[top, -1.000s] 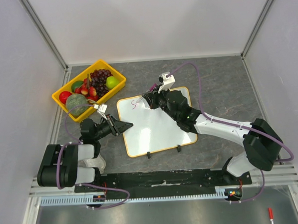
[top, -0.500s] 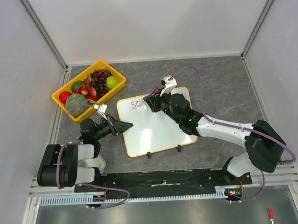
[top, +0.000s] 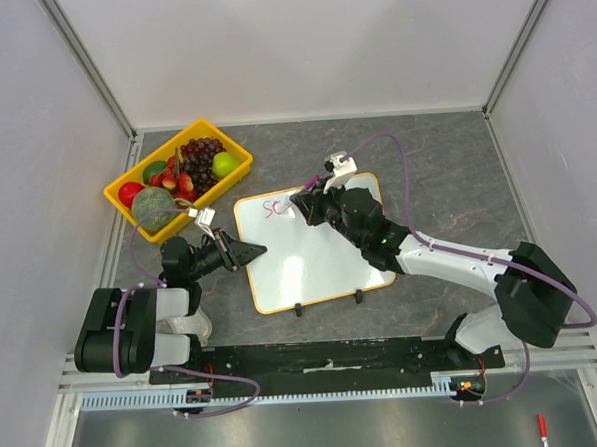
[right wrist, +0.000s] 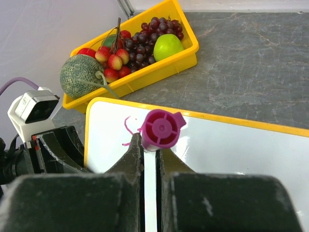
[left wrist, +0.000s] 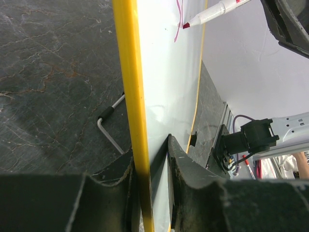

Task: Write a sentence on the whiteboard
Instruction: Pick up the sentence from the whiteboard.

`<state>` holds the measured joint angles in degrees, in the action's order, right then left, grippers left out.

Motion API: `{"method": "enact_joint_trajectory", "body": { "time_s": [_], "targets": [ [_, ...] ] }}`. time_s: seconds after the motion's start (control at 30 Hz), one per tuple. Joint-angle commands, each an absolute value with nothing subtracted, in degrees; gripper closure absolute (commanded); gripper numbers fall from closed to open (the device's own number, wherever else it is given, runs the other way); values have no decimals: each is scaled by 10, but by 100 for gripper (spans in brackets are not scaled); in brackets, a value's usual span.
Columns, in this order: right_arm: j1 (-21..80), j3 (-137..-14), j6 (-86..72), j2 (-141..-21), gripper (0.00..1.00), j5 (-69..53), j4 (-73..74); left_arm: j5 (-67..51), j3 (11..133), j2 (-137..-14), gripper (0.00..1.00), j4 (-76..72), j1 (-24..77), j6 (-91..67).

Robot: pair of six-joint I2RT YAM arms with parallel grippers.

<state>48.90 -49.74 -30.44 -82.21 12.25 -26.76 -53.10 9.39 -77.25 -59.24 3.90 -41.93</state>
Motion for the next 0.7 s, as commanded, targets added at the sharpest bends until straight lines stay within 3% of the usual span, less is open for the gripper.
{"method": "enact_joint_trajectory", "body": {
  "time_s": [0.0,0.67],
  "targets": [
    [486,-502,-290,-806,100,156,-247,-531,100,-775,98,-592,45,-388],
    [486,-548,-267,-791,100,164,-249,-530,100,-775,98,-591,44,-387]
  ]
}}
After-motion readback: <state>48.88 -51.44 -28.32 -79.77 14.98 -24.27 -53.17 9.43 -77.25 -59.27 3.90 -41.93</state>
